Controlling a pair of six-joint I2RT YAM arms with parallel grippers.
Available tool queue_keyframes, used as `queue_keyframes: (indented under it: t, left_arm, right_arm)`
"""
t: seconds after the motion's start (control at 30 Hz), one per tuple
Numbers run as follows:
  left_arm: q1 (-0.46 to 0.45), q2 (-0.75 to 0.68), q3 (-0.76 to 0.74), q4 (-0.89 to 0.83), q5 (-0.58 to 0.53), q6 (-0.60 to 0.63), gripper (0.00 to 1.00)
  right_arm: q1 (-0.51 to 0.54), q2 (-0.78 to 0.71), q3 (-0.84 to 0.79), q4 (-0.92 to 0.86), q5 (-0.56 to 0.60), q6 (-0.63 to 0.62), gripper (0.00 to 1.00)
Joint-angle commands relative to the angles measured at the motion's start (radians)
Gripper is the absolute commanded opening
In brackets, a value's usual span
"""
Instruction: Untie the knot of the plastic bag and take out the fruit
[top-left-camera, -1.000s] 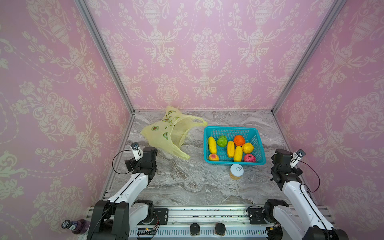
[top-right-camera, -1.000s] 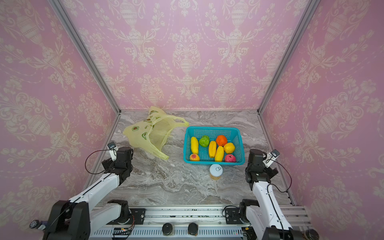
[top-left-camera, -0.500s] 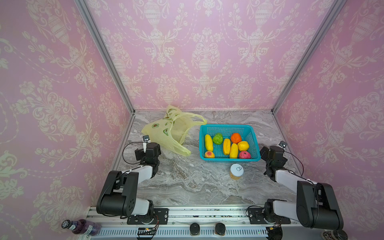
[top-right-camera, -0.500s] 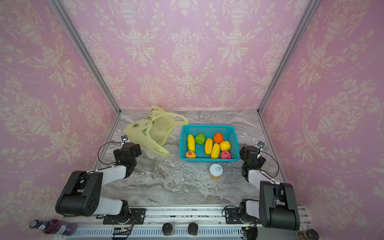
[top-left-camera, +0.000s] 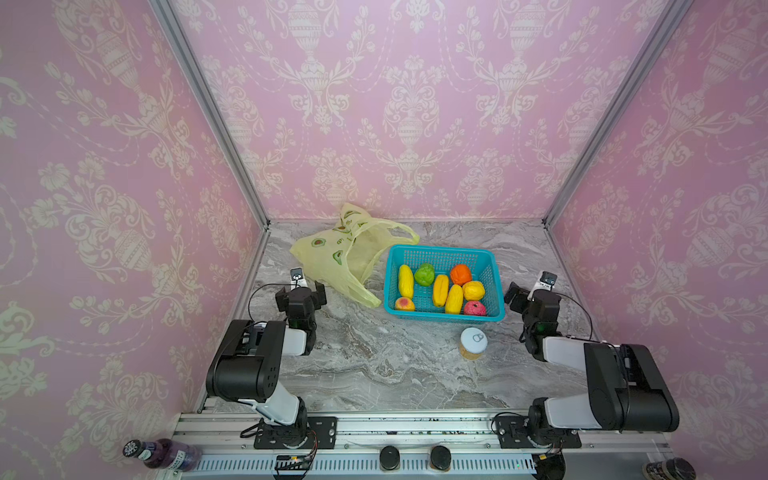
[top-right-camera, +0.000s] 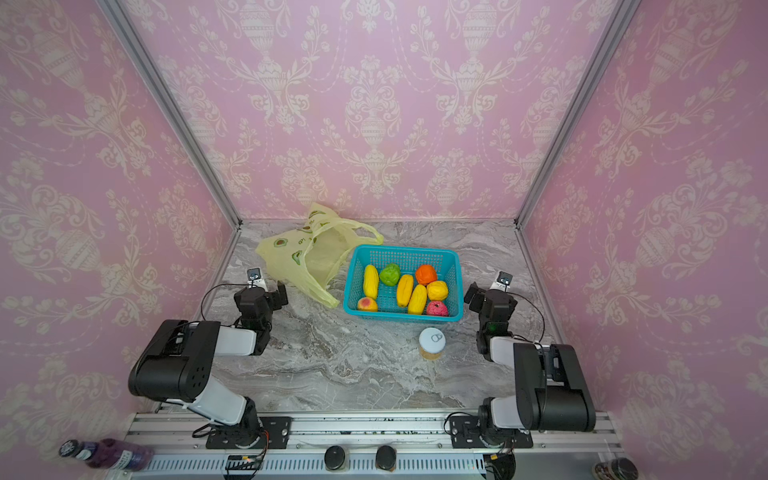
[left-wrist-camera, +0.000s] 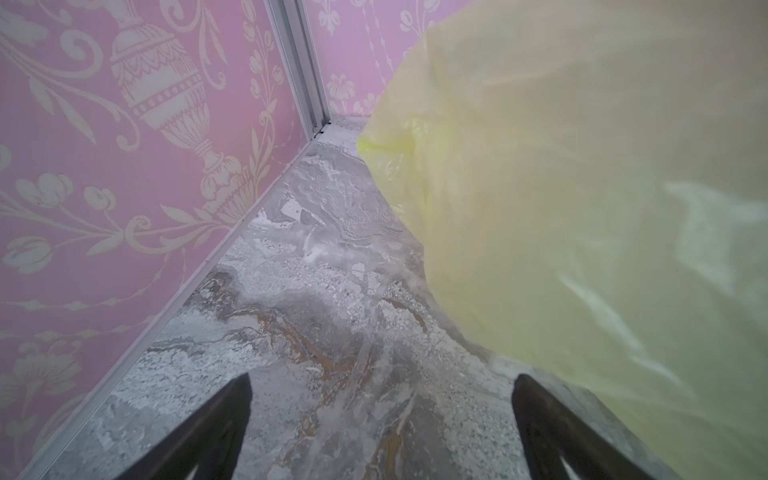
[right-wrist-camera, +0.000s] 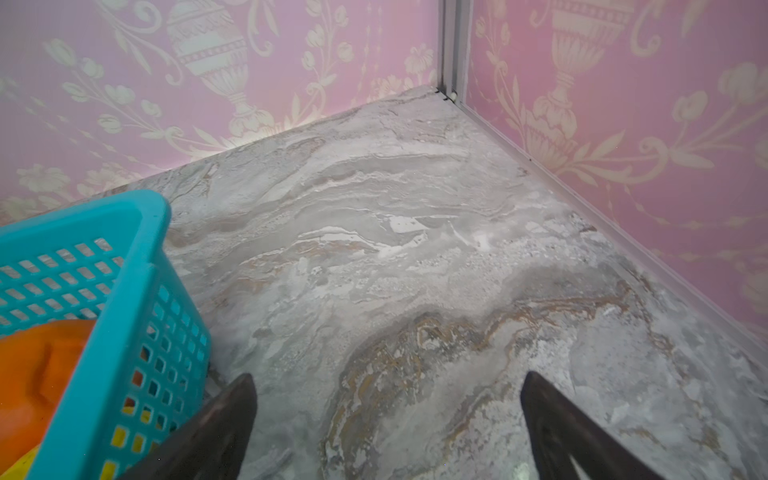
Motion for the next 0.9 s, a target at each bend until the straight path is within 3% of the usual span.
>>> queue_keyframes:
  t: [0.0, 0.13, 0.2, 0.27, 0.33, 0.5, 0.67, 0.87]
  left_arm:
    - [0.014, 0.008, -0.018, 0.032, 0.066, -0.006, 0.99]
    - [0.015, 0.026, -0.03, 0.094, 0.06, 0.005, 0.99]
    - [0.015, 0.02, -0.028, 0.07, 0.059, -0.002, 0.99]
    - [0.015, 0.03, -0.04, 0.114, 0.06, 0.008, 0.99]
    - [0.015, 0.026, -0.042, 0.111, 0.067, 0.007, 0.99]
    - [0.015, 0.03, -0.041, 0.113, 0.088, 0.017, 0.99]
    - [0.013, 0.027, -0.027, 0.086, 0.103, 0.021, 0.99]
    - [0.013, 0.027, -0.025, 0.083, 0.107, 0.022, 0.99]
  right_arm:
    - [0.04, 0.023, -0.028, 0.137, 0.008, -0.075, 1.0]
    - [0.073, 0.081, 0.015, 0.119, -0.091, -0.153, 1.0]
    - [0.076, 0.161, -0.002, 0.26, -0.091, -0.16, 1.0]
    - [0.076, 0.115, -0.024, 0.21, -0.027, -0.133, 1.0]
    - [0.077, 0.142, -0.041, 0.291, -0.039, -0.141, 1.0]
    - [0.077, 0.138, -0.021, 0.245, -0.061, -0.148, 1.0]
    - [0.078, 0.138, 0.031, 0.144, -0.171, -0.189, 1.0]
    - [0.078, 0.139, 0.031, 0.149, -0.173, -0.19, 1.0]
